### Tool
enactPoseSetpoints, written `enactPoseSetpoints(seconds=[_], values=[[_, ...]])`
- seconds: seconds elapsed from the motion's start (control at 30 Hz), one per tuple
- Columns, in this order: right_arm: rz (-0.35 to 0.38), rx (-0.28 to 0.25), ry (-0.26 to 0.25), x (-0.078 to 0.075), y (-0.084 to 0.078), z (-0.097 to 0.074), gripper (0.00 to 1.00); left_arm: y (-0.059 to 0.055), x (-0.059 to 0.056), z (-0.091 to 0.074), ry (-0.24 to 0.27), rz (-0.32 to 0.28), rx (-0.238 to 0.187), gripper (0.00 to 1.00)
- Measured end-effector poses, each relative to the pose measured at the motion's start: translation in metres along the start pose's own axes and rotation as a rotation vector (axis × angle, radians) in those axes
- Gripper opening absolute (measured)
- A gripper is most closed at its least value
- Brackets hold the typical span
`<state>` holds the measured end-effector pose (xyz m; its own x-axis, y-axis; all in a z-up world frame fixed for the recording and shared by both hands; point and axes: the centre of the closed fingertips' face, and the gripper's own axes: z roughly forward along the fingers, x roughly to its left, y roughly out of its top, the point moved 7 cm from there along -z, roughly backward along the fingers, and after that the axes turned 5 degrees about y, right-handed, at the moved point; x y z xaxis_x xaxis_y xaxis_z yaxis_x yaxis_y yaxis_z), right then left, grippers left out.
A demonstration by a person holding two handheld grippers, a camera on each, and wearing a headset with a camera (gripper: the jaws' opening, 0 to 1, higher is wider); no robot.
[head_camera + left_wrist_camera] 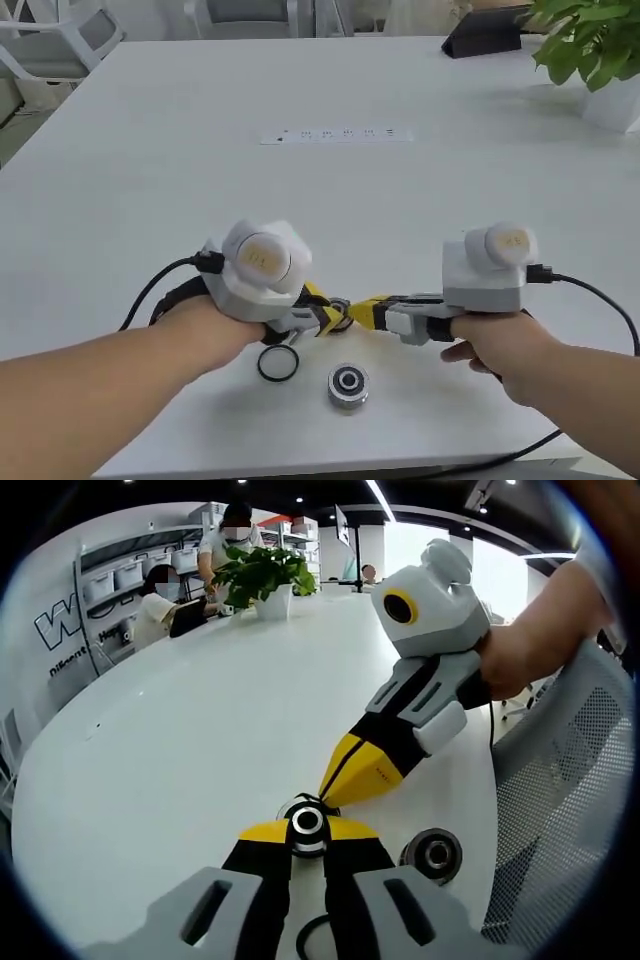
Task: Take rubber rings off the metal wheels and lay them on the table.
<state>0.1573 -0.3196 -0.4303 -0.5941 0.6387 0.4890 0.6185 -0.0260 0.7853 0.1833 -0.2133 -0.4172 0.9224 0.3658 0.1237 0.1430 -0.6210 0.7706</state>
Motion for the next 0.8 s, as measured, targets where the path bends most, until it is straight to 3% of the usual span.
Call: enactPoseSetpoints(seconds=[0.3,0.37,0.43,0.5,0.8], values=[[0.008,-0.013,0.022,0.004,0.000,0.000,0.00,0.000,0.000,0.000,-0.001,0.006,-0.003,0.06],[0.040,-0.061,0.082,0.012,0.006,0.003,0.00,0.000,0.000,0.000,-0.002,0.006,-0.003,0.06],[-0.020,-0.029,0.058,0.009,0.005,0.001,0.00,0.000,0.000,0.000,-0.003,0.004,-0.006,0.06],[0.023,-0.041,0.064,0.008,0.003,0.001,0.00,0.000,0.001,0.000,-0.005,0.004,-0.008,0.06],[0.065,-0.058,0.094,0.010,0.000,-0.004,0.00,0.000,0.000,0.000,-0.002,0.002,-0.011,0.06]])
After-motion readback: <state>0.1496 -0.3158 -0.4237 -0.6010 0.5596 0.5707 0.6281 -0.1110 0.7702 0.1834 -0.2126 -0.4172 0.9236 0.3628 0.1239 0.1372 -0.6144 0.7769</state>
